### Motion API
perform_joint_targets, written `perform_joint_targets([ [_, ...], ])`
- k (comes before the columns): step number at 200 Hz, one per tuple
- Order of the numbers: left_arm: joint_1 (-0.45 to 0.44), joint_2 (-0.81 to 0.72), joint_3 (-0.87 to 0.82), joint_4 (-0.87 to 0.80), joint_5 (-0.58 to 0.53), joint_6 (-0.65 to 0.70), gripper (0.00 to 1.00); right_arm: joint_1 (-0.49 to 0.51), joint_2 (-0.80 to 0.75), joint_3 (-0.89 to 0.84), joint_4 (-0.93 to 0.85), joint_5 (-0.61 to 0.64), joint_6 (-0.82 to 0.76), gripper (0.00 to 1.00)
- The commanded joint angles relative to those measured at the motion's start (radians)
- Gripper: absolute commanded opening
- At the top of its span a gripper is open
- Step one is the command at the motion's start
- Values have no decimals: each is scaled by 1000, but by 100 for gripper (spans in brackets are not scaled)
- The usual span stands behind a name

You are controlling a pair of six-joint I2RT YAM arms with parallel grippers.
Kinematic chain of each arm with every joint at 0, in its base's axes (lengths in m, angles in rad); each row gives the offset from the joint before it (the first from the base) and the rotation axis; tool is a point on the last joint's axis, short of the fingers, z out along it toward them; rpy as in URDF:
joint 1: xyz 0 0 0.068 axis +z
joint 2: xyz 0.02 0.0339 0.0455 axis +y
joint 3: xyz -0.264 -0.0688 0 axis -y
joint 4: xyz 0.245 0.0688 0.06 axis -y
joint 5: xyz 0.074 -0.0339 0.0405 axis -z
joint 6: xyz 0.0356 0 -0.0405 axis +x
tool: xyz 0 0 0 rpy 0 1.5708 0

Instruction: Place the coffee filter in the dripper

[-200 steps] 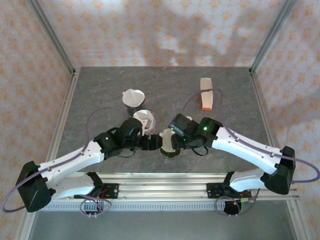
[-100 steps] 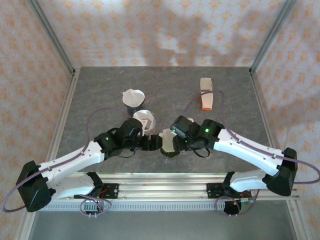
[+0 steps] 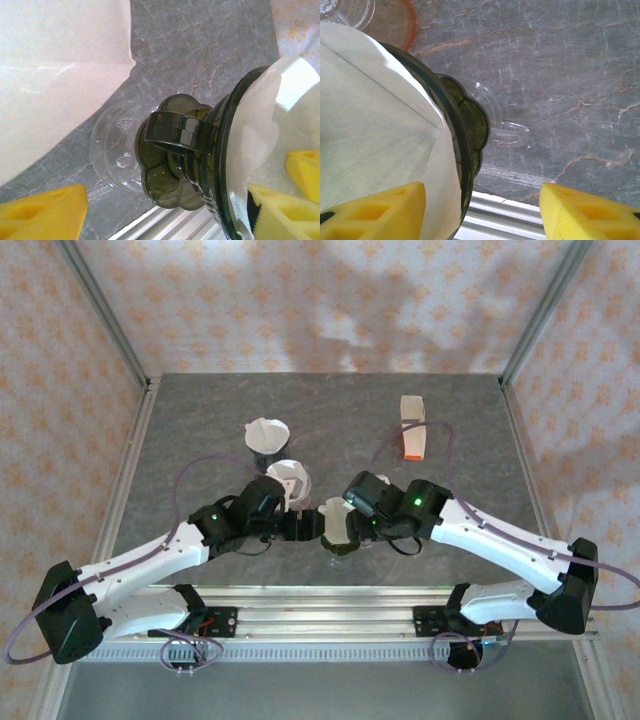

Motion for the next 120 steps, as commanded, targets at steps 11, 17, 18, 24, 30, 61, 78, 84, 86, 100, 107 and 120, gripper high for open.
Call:
perform_joint_targets([
  [11, -9, 11, -14, 6, -13, -3, 78, 12, -20, 25, 1, 14, -16, 61],
  [17, -10, 12, -14, 6, -14, -2, 78, 17, -23, 19, 4, 7, -16, 60],
  [18, -9, 12, -14, 7, -14, -3, 77, 18, -23, 17, 5, 5, -17, 60],
  [24, -10, 12, -14, 8, -14, -3, 78, 21, -26, 11, 9, -5, -18, 60],
  [30, -9, 14, -14, 9, -14, -4, 78, 25, -29, 6, 12, -13, -21, 60],
  [61, -9, 22, -14, 14, -12, -4, 78, 42, -31, -1, 13, -44, -39, 58],
  [78, -9, 27, -10, 15, -11, -5, 78, 42, -31, -3, 6, -42, -43, 57],
  [84, -10, 28, -11, 16, -11, -5, 78, 42, -33, -5, 6, -42, -45, 57],
  [86, -9, 28, -10, 16, -11, -4, 78, 42, -33, -4, 6, -42, -46, 57],
  [100, -9, 30, -11, 15, -10, -6, 78, 42, -32, -7, 6, -42, -47, 56],
  [107, -9, 29, -8, 16, -11, -5, 78, 42, -32, -7, 6, -38, -47, 56],
  [120, -9, 28, -8, 15, -10, -6, 78, 42, -31, -9, -2, -22, -41, 56],
])
